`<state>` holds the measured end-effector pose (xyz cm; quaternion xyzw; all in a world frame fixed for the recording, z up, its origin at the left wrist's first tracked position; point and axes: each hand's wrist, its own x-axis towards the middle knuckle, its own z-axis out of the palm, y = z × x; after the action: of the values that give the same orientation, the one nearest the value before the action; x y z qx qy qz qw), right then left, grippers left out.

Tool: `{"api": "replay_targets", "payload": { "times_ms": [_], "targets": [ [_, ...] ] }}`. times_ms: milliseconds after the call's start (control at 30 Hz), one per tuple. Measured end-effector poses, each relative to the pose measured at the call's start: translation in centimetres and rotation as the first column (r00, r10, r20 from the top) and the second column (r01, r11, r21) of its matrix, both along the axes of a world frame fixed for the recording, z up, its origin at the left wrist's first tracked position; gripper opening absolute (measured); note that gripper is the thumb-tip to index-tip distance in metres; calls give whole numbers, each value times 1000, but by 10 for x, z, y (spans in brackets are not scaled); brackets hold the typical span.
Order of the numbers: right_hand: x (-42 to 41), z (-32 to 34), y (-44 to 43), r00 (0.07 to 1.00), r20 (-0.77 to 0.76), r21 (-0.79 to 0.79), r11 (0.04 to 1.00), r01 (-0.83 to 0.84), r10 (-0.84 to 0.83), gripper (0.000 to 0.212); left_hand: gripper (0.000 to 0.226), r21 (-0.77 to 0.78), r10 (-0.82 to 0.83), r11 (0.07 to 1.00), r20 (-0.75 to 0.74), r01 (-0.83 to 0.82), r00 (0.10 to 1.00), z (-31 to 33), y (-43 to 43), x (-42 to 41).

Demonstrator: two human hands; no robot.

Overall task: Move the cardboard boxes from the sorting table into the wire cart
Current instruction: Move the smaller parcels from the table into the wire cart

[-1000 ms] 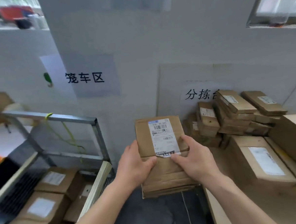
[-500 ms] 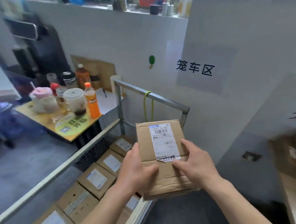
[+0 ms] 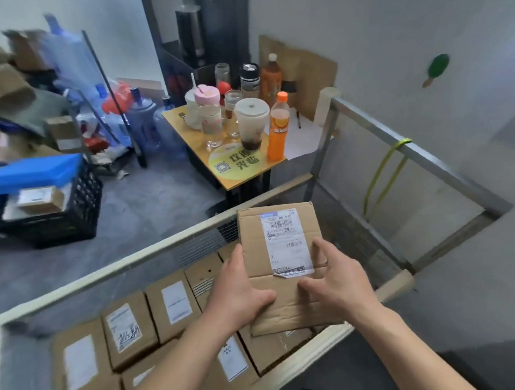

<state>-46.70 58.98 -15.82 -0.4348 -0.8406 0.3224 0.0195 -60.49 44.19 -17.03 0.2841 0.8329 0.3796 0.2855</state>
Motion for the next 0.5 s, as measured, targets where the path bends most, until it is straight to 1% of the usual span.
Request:
{"api": "replay_targets", "payload": {
  "times_ms": [67,167,300,400,500],
  "targets": [
    [-14,-18,2,997,25,-38,997,-66,67,81,79,-51,60,997,12,-59,998,-15,-5,-3],
    [-31,-46,6,983,53,-70,982,-173,177,87,86,-128,159,980,32,-154,987,-41,-12,-3],
    [-44,-89,10,947,82,-108,947,-301,310,86,96,-189,277,946,58,-262,959,-85,-18,3],
    [-47,-125,5,917,117,-137,921,-366,382,83,113,-246,366,910,93,-334,926,-120,-28,15],
    [-50,-159,-9,888,152,-157,898,-412,434,83,113,-298,412,882,107,-366,905,-152,-44,22]
  ]
}}
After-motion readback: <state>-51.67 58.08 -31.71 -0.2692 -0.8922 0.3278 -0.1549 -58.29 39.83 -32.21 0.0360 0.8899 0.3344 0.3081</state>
